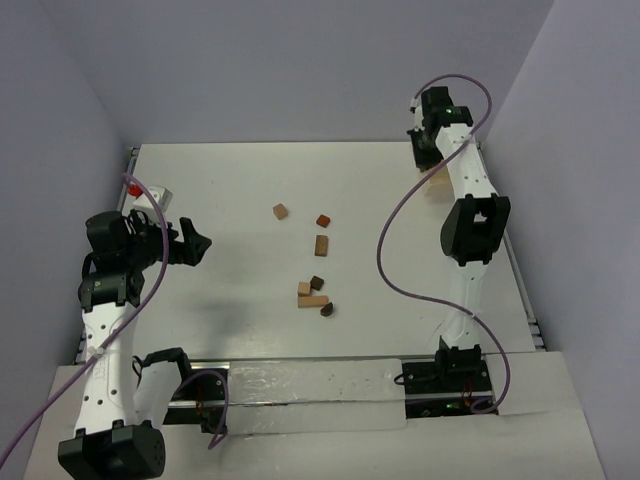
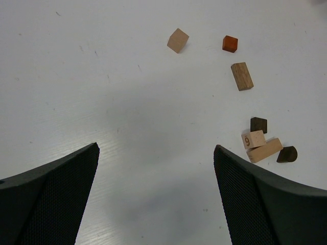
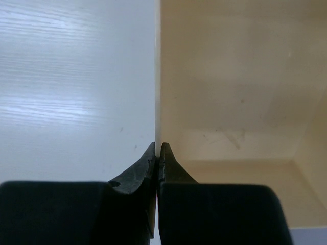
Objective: Build the wood block tower
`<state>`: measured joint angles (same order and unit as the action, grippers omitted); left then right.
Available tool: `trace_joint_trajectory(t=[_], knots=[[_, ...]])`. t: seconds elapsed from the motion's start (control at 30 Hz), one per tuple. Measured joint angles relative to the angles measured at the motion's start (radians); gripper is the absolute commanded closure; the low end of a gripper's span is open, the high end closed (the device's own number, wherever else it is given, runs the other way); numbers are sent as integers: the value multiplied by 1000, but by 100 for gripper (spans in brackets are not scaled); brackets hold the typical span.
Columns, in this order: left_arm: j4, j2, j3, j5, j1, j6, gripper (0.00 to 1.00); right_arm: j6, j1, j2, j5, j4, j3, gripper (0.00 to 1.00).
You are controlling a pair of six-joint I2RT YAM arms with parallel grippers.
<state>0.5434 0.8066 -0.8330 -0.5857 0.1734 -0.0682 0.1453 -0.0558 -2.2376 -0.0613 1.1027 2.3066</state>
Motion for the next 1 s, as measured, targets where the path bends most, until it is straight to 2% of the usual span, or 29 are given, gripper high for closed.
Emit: trace_joint_trajectory(t=[0.33,0.77,0.93,1.0], knots=[[-10,-27,5,-18,0,0,1,109,100,-179,53,-5,73,100],[-16,-30,24,-31,0,-1,1,76,170,-273,104,-53,127,100],[-16,-29,24,-33,0,-4,1,60,173,-286,112,-63,140,92],[-16,-29,24,-33,0,-5,1,54,173,-288,116,-64,143,78]])
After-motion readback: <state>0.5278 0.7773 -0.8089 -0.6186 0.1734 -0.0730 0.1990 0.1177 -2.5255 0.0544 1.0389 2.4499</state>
